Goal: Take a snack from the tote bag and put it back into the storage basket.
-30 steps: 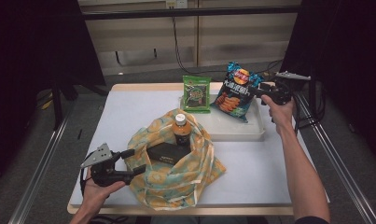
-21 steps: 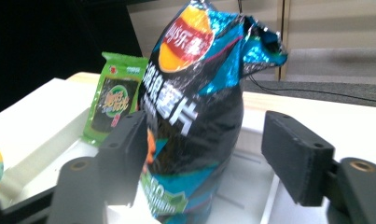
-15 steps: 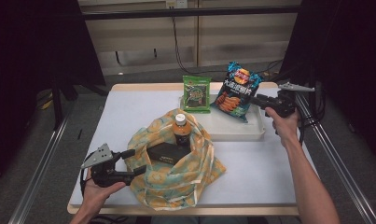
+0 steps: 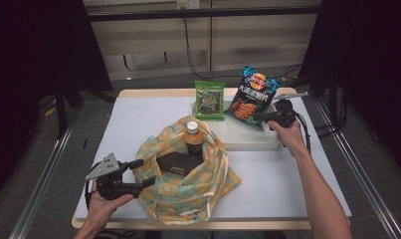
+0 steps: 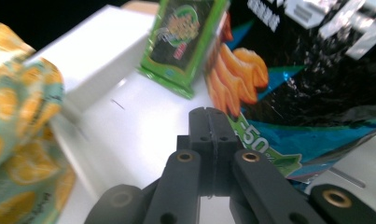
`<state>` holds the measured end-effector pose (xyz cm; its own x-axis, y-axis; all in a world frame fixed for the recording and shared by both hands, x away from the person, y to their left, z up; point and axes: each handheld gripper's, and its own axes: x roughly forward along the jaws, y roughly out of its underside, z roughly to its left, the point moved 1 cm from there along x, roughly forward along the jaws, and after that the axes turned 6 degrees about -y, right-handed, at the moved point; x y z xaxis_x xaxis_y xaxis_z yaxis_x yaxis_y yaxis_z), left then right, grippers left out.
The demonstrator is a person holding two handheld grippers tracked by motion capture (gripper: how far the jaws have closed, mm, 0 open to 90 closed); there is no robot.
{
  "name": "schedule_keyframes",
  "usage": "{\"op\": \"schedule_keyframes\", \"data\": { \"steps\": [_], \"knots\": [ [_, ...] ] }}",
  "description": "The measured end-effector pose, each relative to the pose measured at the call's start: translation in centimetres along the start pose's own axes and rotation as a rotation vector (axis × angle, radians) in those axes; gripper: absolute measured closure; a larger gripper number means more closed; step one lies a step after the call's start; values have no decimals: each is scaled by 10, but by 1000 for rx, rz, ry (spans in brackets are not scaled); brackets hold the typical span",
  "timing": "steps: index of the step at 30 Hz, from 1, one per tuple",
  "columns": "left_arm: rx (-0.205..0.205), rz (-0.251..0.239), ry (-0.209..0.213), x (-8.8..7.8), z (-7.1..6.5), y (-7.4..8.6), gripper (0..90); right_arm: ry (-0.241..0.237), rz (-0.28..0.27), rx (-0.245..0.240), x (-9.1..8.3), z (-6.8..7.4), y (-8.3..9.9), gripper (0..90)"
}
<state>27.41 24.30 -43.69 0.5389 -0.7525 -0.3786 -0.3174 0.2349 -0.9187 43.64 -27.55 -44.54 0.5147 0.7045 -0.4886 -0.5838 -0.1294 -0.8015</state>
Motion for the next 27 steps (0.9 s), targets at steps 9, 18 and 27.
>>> {"op": "schedule_keyframes", "data": {
  "steps": [9,18,27],
  "knots": [
    [-3,-4,1,-1,1,0,220,10,130,12,28,-6,-3,900],
    [-5,-4,5,-1,1,0,220,62,210,9,37,-15,-5,900],
    [-5,-5,6,-1,0,1,220,102,216,28,30,-23,-5,900]
  ]
}}
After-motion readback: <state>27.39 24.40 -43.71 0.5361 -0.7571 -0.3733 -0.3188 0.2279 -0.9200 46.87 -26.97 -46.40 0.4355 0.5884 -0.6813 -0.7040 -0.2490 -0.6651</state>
